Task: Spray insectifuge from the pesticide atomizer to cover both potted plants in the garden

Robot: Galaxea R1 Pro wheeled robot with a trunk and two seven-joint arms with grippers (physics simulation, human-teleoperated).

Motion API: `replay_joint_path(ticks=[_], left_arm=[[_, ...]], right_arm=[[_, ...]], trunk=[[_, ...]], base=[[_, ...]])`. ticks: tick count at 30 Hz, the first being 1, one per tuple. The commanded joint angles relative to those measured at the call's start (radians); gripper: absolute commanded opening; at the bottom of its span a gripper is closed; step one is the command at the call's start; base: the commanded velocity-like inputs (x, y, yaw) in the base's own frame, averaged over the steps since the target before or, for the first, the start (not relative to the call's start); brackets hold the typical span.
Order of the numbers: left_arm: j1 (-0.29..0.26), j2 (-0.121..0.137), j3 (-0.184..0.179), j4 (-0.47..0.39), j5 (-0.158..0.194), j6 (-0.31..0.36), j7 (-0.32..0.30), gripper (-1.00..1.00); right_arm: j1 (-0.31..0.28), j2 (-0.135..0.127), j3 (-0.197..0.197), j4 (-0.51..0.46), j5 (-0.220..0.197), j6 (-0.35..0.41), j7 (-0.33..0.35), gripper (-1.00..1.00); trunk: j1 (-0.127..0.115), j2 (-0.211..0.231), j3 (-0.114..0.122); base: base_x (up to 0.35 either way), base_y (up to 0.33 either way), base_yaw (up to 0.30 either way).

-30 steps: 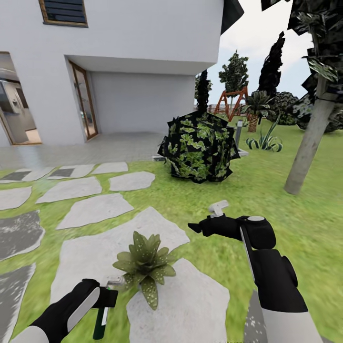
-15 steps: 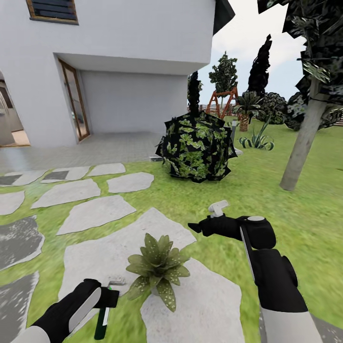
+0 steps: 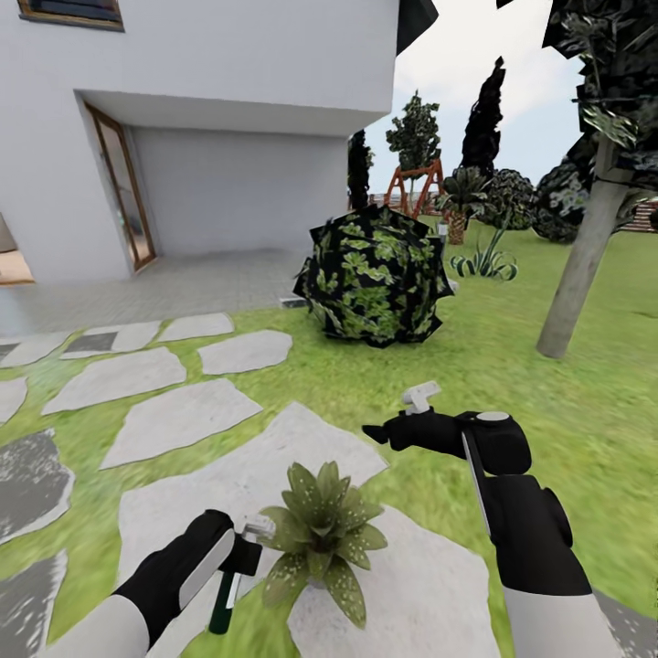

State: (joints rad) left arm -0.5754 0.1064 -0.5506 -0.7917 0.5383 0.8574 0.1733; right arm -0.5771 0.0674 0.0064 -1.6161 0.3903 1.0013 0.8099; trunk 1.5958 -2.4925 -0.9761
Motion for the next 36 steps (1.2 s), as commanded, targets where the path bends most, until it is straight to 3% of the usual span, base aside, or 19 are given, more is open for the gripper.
replay_joint_path(ticks=[1, 9, 14, 20, 21, 22, 24, 27, 34, 36], left_arm=[[0.001, 0.002, -0.005, -0.002, 0.010, 0.002, 0.010, -1.00], [0.030, 0.005, 0.001, -0.009, 0.007, -0.032, 0.015, -1.00], [0.049, 0.003, 0.027, -0.129, 0.016, -0.013, 0.029, -1.00], [0.056, 0.006, 0.040, -0.121, 0.016, -0.017, 0.045, -1.00], [0.057, -0.001, 0.038, -0.110, 0.011, 0.006, 0.055, -1.00], [0.057, -0.008, 0.031, -0.105, 0.012, 0.029, 0.119, -1.00], [0.057, -0.013, 0.027, -0.085, 0.013, 0.038, 0.159, -1.00], [0.057, -0.037, 0.028, -0.026, 0.011, 0.041, 0.173, -1.00], [0.048, -0.066, 0.029, -0.005, 0.006, 0.039, 0.188, -1.00], [0.041, -0.085, 0.034, -0.013, 0.006, 0.041, 0.260, -1.00]], right_arm=[[-0.001, 0.000, 0.000, -0.001, 0.011, 0.003, 0.009, 1.00], [0.000, 0.000, 0.000, -0.001, 0.011, 0.003, 0.009, 1.00], [0.002, 0.001, 0.000, -0.001, 0.011, 0.002, 0.009, 1.00], [0.002, 0.001, 0.000, -0.001, 0.011, 0.003, 0.009, 1.00], [0.001, 0.001, -0.004, -0.001, 0.011, 0.002, 0.009, 1.00], [-0.001, 0.000, -0.007, -0.001, 0.010, 0.003, 0.009, 1.00], [-0.002, -0.002, -0.010, -0.001, 0.010, 0.003, 0.010, 1.00], [-0.003, -0.001, -0.010, -0.001, 0.010, 0.003, 0.011, 1.00], [-0.003, -0.001, -0.011, -0.001, 0.010, 0.003, 0.011, 1.00], [-0.003, -0.001, -0.011, -0.001, 0.010, 0.003, 0.011, 1.00]], trunk=[[0.000, 0.000, -0.001], [0.000, 0.000, -0.001], [0.000, 0.000, -0.001], [0.000, 0.000, -0.001], [0.000, 0.000, -0.001], [0.000, 0.000, -0.001], [0.000, 0.000, -0.001], [0.000, 0.000, -0.001], [0.000, 0.000, -0.001], [0.000, 0.000, -0.001]], base=[[0.312, 0.122, -0.275], [0.056, 0.022, -0.182], [0.000, 0.000, -0.003], [0.000, 0.045, 0.000], [0.009, 0.111, 0.000], [0.003, 0.036, 0.000], [0.001, 0.014, -0.011], [0.000, 0.003, -0.165], [0.000, 0.000, -0.060], [0.000, 0.000, -0.003]])
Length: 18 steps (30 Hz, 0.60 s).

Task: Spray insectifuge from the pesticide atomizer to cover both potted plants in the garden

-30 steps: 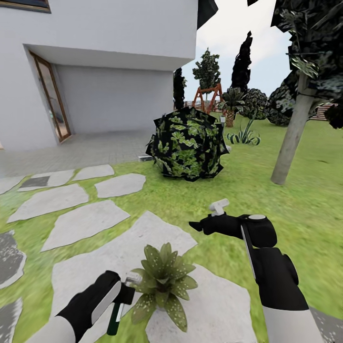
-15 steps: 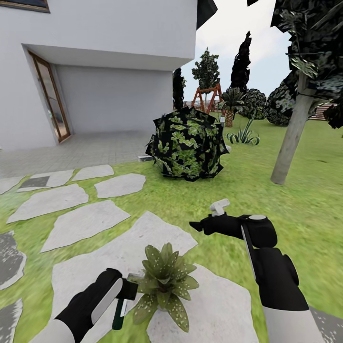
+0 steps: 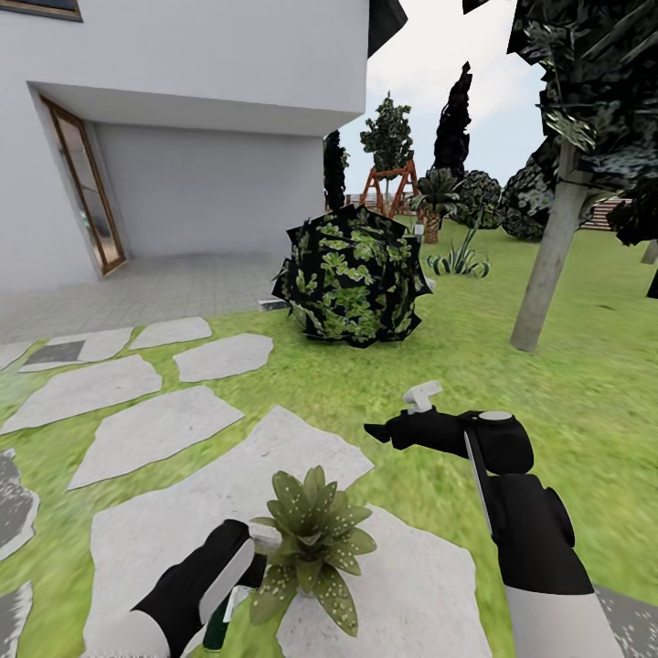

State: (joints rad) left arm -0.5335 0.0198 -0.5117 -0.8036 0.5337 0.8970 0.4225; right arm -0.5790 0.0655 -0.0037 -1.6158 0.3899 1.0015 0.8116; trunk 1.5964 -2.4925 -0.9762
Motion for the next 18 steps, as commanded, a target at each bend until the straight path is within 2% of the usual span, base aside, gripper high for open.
replay_joint_path(ticks=[1, 5, 10, 13, 18], left_arm=[[-0.013, -0.011, -0.003, -0.004, 0.011, 0.005, 0.038, -1.00], [-0.047, -0.046, -0.001, -0.004, 0.013, 0.014, 0.065, -1.00], [-0.054, -0.060, -0.002, 0.009, 0.015, 0.015, 0.070, -1.00], [-0.054, -0.084, -0.003, 0.054, 0.015, 0.014, 0.072, -1.00], [-0.054, -0.101, -0.003, 0.083, 0.015, 0.012, 0.070, -1.00]], right_arm=[[-0.001, 0.001, 0.000, -0.001, 0.010, 0.003, 0.009, 1.00], [-0.001, 0.001, 0.000, -0.001, 0.010, 0.003, 0.009, 1.00], [-0.002, 0.001, 0.000, -0.001, 0.010, 0.003, 0.009, 1.00], [-0.002, 0.001, 0.000, -0.001, 0.010, 0.003, 0.009, 1.00], [-0.001, 0.001, 0.000, -0.001, 0.010, 0.003, 0.009, 1.00]], trunk=[[0.000, 0.000, -0.001], [0.000, 0.000, -0.001], [0.000, 0.000, -0.001], [0.000, 0.000, -0.001], [0.000, 0.000, -0.001]], base=[[0.000, 0.000, -0.001], [0.000, 0.000, 0.000], [0.000, 0.000, -0.015], [0.000, 0.000, -0.205], [0.000, 0.000, -0.136]])
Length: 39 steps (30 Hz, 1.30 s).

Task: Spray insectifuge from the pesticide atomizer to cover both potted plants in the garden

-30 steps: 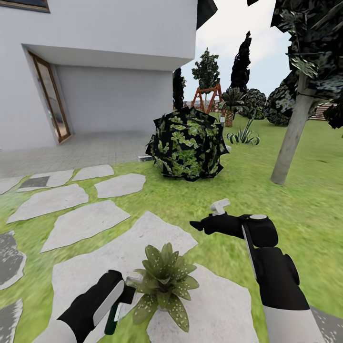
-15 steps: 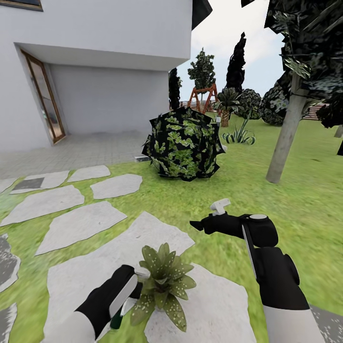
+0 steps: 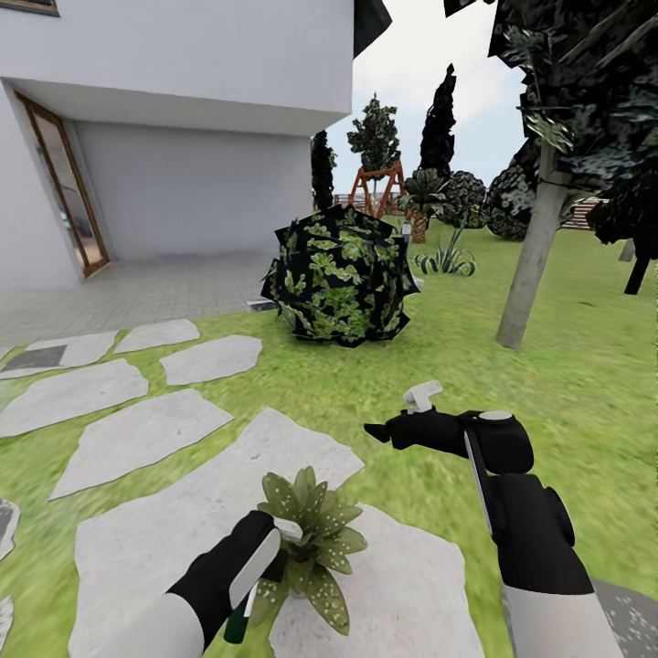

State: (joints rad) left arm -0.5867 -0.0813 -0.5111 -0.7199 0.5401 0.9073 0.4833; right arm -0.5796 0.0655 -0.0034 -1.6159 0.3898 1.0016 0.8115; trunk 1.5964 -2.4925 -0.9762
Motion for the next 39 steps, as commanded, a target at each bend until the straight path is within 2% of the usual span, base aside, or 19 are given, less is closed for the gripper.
replay_joint_path(ticks=[1, 6, 9, 12, 14, 18, 24, 26, 32, 34, 35, 36, 39], left_arm=[[-0.001, 0.000, -0.003, 0.000, 0.010, 0.002, 0.007, -1.00], [-0.001, -0.001, -0.001, 0.016, 0.017, 0.002, -0.002, -1.00], [-0.001, -0.001, 0.002, 0.060, 0.020, -0.006, -0.003, -1.00], [-0.001, -0.002, 0.002, 0.059, 0.025, -0.012, -0.004, -1.00], [0.001, -0.002, 0.002, 0.029, 0.025, -0.010, 0.000, -1.00], [0.056, 0.013, 0.004, -0.174, 0.021, 0.033, 0.005, -1.00], [0.075, 0.020, 0.004, -0.223, 0.021, 0.054, 0.006, -1.00], [0.065, 0.009, 0.002, -0.227, 0.020, 0.056, 0.006, -1.00], [0.019, 0.001, 0.004, -0.187, 0.024, 0.070, 0.004, -1.00], [-0.012, 0.000, 0.005, -0.140, 0.054, 0.076, 0.005, -1.00], [-0.031, 0.000, 0.004, -0.103, 0.086, 0.076, 0.007, -1.00], [-0.039, 0.000, 0.004, -0.086, 0.100, 0.074, 0.009, -1.00], [-0.049, 0.001, 0.003, -0.042, 0.122, 0.068, 0.012, -1.00]], right_arm=[[-0.001, 0.000, 0.000, -0.001, 0.011, 0.003, 0.009, 1.00], [0.000, 0.000, 0.000, -0.001, 0.011, 0.003, 0.009, 1.00], [0.000, 0.000, 0.000, -0.001, 0.011, 0.003, 0.009, 1.00], [0.000, 0.001, 0.000, -0.001, 0.011, 0.003, 0.009, 1.00], [0.001, 0.001, 0.000, -0.001, 0.011, 0.003, 0.009, 1.00], [0.002, 0.002, 0.000, -0.001, 0.011, 0.002, 0.008, 1.00], [0.003, 0.003, 0.000, -0.001, 0.011, 0.002, 0.008, 1.00], [0.003, 0.003, 0.000, -0.001, 0.011, 0.002, 0.008, 1.00], [0.001, 0.004, 0.000, -0.001, 0.011, 0.002, 0.009, 1.00], [0.001, 0.003, 0.000, -0.001, 0.011, 0.002, 0.009, 1.00], [0.000, 0.002, 0.000, -0.001, 0.011, 0.003, 0.009, 1.00], [0.000, 0.002, 0.000, -0.001, 0.011, 0.003, 0.009, 1.00], [0.000, 0.001, 0.000, -0.001, 0.011, 0.003, 0.009, 1.00]], trunk=[[0.000, 0.000, -0.001], [0.000, 0.000, -0.001], [0.000, 0.000, -0.001], [0.000, 0.000, -0.001], [0.000, 0.000, -0.001], [0.000, 0.000, -0.001], [0.000, 0.000, -0.001], [0.000, 0.000, -0.001], [0.000, 0.000, -0.001], [0.000, 0.000, -0.001], [0.000, 0.000, -0.001], [0.000, 0.000, -0.001], [0.000, 0.000, -0.001]], base=[[0.000, 0.000, -0.028], [0.000, 0.000, -0.006], [0.000, 0.000, 0.000], [0.000, 0.000, 0.000], [0.000, 0.000, 0.000], [-0.062, -0.015, 0.000], [-0.267, -0.026, 0.000], [-0.093, -0.003, 0.000], [-0.011, 0.000, 0.000], [-0.002, 0.000, 0.000], [0.000, 0.000, 0.000], [0.000, 0.000, 0.000], [0.000, 0.000, 0.000]])
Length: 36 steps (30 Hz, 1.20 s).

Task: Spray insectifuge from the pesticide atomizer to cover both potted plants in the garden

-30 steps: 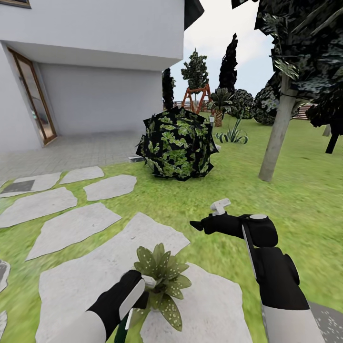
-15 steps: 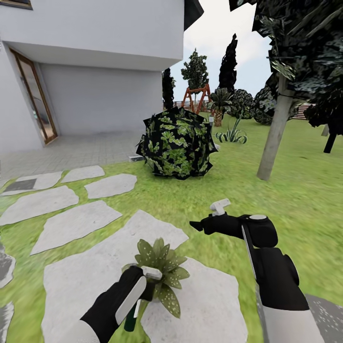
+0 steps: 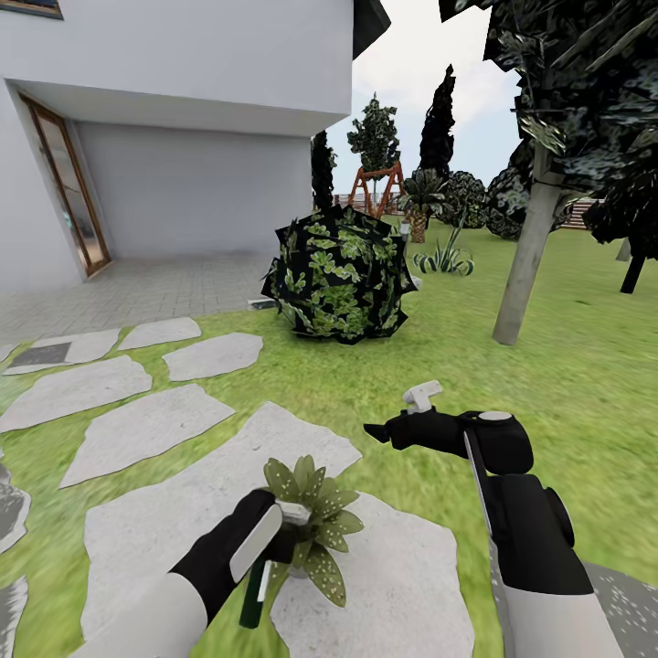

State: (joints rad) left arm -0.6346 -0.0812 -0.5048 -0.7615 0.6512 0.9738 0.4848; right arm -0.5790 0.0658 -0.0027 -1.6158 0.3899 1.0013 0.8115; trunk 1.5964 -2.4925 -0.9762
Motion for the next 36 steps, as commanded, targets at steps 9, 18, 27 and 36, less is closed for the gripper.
replay_joint_path(ticks=[9, 18, 27, 36], left_arm=[[-0.018, -0.002, -0.003, 0.019, 0.020, -0.001, 0.008, -1.00], [-0.031, -0.010, -0.003, 0.010, 0.019, 0.002, 0.006, -1.00], [-0.030, -0.010, -0.002, 0.011, 0.020, 0.000, 0.007, -1.00], [-0.024, -0.004, -0.002, 0.010, 0.021, -0.018, 0.005, -1.00]], right_arm=[[-0.002, 0.000, 0.000, -0.001, 0.010, 0.003, 0.009, 1.00], [-0.002, 0.000, 0.000, -0.001, 0.010, 0.003, 0.009, 1.00], [-0.002, 0.000, 0.000, -0.001, 0.010, 0.003, 0.009, 1.00], [-0.001, 0.000, 0.000, -0.001, 0.010, 0.003, 0.009, 1.00]], trunk=[[0.000, 0.000, -0.001], [0.000, 0.000, -0.001], [0.000, 0.000, -0.001], [0.000, 0.000, -0.001]], base=[[0.000, 0.000, 0.000], [0.000, 0.000, 0.000], [0.000, 0.000, 0.000], [0.038, 0.001, 0.000]])
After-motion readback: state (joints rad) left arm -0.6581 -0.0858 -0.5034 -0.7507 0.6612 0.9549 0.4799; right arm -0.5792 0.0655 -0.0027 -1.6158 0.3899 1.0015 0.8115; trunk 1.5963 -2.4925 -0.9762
